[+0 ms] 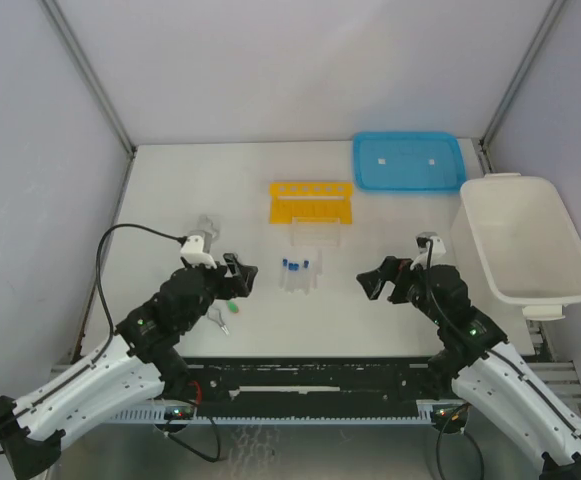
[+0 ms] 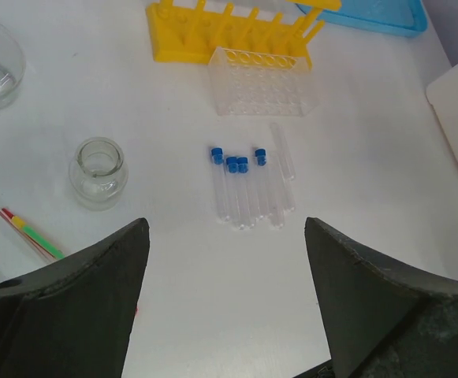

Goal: Organize the chemistry lab equipment
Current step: Pick up the test tube at the center of the board, then place the test tube at the center of the board, then pick up the test tube at the center of the board.

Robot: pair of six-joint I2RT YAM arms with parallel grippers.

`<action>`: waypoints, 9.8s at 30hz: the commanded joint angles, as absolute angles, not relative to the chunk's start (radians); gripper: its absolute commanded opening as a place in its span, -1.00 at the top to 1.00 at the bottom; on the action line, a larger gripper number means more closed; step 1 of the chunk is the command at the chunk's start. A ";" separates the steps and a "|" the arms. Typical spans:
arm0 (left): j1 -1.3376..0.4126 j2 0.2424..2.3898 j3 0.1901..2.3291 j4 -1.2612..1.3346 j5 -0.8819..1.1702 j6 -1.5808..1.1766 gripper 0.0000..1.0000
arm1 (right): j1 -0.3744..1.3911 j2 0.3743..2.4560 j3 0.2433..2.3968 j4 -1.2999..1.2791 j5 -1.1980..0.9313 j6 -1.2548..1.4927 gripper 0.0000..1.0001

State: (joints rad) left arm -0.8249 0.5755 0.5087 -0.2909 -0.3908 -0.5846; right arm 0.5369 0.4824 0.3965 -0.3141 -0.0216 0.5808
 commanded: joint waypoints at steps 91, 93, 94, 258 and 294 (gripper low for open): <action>-0.962 1.921 1.269 -0.168 -0.280 -0.524 0.22 | 0.499 0.856 0.560 -0.462 0.293 0.589 -0.41; -0.962 1.929 1.269 -0.165 -0.275 -0.529 0.23 | 0.499 0.856 0.560 -0.460 0.293 0.589 -0.41; -0.962 1.931 1.267 -0.163 -0.275 -0.530 0.23 | 0.497 0.856 0.560 -0.460 0.293 0.587 -0.41; -1.166 1.677 0.906 -0.150 -0.244 -0.845 0.23 | 1.000 0.671 0.630 -0.511 0.766 0.563 -0.08; -1.221 1.570 0.868 0.018 -0.400 0.150 0.16 | 0.934 0.578 0.609 -0.537 0.733 0.563 -0.10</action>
State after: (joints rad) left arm -1.2098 1.5433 0.8692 -0.0914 -0.5018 0.0254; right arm 0.9493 0.5957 0.5991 -0.5446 0.7433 0.5648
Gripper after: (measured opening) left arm 0.418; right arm 0.546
